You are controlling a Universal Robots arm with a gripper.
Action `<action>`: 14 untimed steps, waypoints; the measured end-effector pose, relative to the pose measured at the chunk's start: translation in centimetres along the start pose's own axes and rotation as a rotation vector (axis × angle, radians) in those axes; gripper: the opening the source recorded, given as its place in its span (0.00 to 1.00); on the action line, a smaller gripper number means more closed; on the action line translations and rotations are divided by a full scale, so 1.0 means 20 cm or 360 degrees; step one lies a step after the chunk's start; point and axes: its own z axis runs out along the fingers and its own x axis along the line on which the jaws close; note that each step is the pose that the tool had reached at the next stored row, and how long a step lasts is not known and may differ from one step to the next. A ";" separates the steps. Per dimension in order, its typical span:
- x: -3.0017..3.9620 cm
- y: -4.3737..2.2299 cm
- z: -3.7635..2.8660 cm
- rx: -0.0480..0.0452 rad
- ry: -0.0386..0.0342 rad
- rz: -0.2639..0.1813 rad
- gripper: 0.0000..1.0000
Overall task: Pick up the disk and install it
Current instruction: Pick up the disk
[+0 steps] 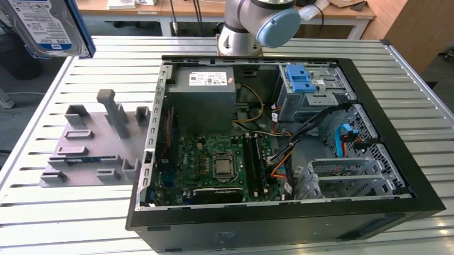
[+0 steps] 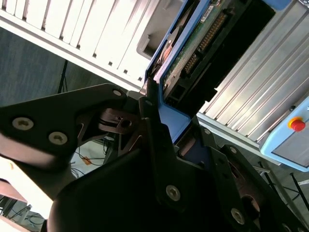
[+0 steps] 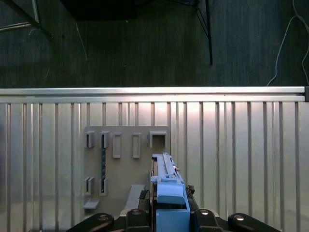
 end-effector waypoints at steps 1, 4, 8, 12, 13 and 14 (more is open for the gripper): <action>0.000 -0.004 0.000 0.0000 0.0000 0.0000 0.36; 0.000 -0.016 0.000 0.0000 0.0000 0.0000 0.36; -0.001 -0.035 0.000 0.0000 0.0000 0.0000 0.36; -0.001 -0.055 0.000 0.0000 0.0000 0.0000 0.36; -0.001 -0.060 0.000 0.0000 0.0000 0.0000 0.36; -0.001 -0.065 0.000 0.0000 0.0000 0.0000 0.36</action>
